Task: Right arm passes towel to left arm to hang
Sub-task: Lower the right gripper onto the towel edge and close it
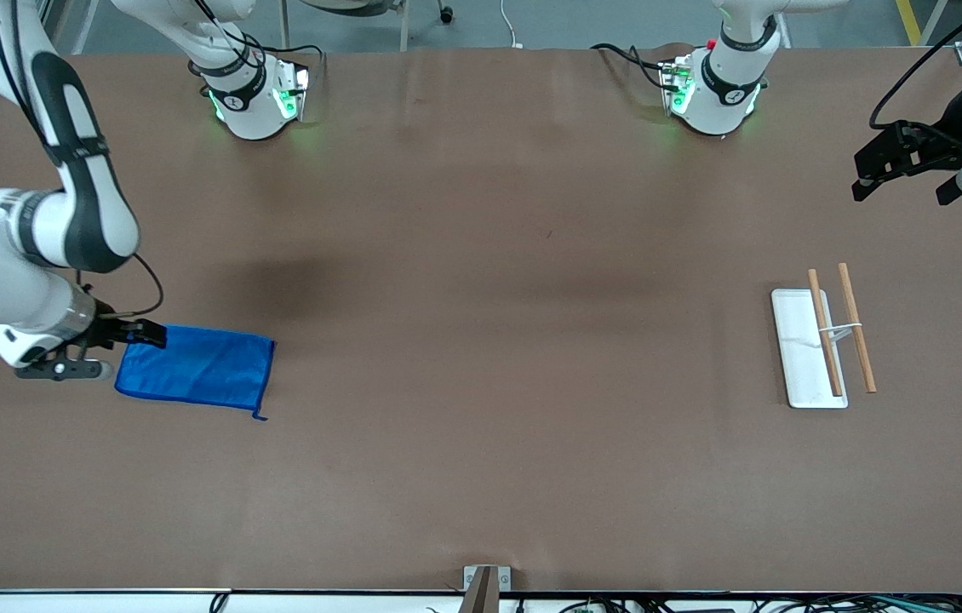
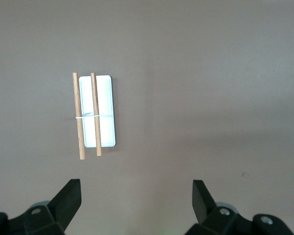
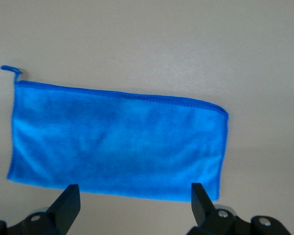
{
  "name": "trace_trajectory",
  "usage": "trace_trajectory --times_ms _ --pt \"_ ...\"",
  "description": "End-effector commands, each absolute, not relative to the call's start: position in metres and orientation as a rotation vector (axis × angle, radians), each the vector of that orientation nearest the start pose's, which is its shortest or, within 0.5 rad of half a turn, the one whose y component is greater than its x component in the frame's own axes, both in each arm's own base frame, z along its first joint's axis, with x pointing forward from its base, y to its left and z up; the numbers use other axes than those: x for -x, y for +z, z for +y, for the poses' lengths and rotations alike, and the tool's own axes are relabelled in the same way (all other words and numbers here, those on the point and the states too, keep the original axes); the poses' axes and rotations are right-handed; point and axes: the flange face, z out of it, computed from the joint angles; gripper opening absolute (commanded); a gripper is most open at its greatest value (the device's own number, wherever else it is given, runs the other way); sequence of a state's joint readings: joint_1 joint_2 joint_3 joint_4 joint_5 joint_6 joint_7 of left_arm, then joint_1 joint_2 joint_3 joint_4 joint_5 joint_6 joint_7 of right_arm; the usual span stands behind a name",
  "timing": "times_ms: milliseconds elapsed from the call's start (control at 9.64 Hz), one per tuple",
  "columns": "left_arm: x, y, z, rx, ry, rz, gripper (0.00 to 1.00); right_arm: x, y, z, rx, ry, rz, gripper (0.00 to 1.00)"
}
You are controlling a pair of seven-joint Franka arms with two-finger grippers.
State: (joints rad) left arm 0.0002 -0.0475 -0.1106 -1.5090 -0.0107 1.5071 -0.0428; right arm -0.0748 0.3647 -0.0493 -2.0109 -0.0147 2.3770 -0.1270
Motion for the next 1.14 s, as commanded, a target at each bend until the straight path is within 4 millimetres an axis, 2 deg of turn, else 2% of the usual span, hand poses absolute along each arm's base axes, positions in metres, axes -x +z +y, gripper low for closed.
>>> trace_trajectory --times_ms 0,104,311,519,1037 --pt "-0.532 0.659 -0.065 3.126 0.006 0.123 1.00 -0.595 0.235 -0.075 3.176 -0.059 -0.055 0.99" --pt "-0.532 0.659 -0.066 3.126 0.006 0.128 1.00 -0.594 0.216 -0.075 3.176 -0.059 -0.055 0.99" --pt "-0.530 0.659 -0.065 3.125 0.013 0.128 1.00 -0.589 0.197 -0.074 3.177 -0.064 -0.062 0.99" --pt "-0.526 0.655 -0.063 3.123 0.068 0.123 1.00 -0.587 0.188 -0.076 3.177 -0.059 -0.055 0.98" --pt "-0.522 0.647 -0.061 3.123 0.013 0.107 1.00 -0.581 0.170 -0.076 3.177 -0.061 -0.052 0.88"
